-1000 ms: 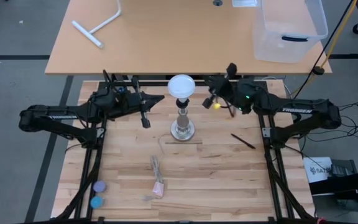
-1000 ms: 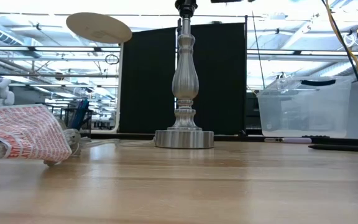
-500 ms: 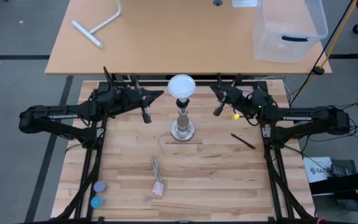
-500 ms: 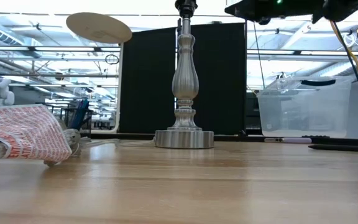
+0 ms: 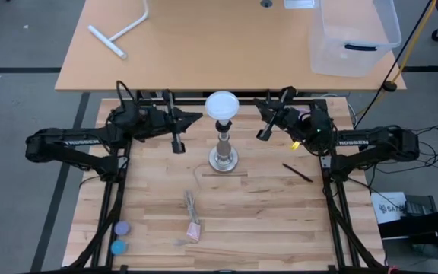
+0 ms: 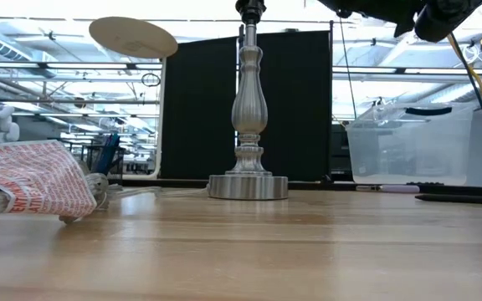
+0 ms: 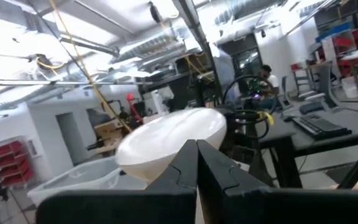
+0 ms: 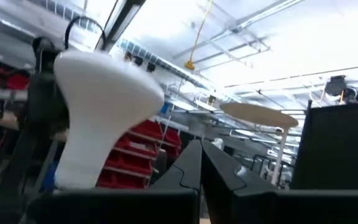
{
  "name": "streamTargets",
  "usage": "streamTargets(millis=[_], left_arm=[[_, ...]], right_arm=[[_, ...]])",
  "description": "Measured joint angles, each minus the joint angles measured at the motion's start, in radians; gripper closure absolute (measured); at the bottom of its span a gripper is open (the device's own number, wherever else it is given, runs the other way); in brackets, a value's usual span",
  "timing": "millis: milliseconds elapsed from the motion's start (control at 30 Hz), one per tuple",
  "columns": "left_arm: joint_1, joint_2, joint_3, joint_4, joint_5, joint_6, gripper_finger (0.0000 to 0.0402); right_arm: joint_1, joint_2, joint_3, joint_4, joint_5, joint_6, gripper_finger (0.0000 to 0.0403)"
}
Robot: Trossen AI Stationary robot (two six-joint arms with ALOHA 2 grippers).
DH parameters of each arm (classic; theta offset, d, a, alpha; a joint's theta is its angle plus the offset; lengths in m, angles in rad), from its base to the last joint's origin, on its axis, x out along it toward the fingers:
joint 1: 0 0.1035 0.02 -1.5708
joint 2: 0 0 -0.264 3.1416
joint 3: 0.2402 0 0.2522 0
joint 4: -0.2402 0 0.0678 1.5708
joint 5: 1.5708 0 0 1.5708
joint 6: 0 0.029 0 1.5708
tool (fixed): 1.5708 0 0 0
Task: Screw lightbulb
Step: Insert the lightbulb into the lamp
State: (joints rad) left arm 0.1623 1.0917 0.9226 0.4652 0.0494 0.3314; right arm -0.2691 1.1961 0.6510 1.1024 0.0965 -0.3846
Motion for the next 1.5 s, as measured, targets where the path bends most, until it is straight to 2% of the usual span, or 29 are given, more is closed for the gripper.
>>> streamTargets(millis=[300,700,1333,1500], left_arm=[[0.001,0.037,0.000,0.026,-0.029,0.019,0.0401],[0.001,0.032,-0.001,0.034,-0.032,0.038,0.0401],[0.001,0.025,-0.001,0.024,-0.032,0.040,0.0401],[0.001,0.025,-0.001,0.024,-0.033,0.040,0.0401]], right_arm=[[0.000,0.003,0.071,-0.039,-0.065,0.005,0.0403],[-0.005,0.147,0.226,-0.068,-0.099,0.007,0.0403],[-0.011,0.152,0.231,-0.073,-0.098,0.002,0.0403],[-0.011,0.152,0.278,-0.148,-0.098,0.001,0.0403]])
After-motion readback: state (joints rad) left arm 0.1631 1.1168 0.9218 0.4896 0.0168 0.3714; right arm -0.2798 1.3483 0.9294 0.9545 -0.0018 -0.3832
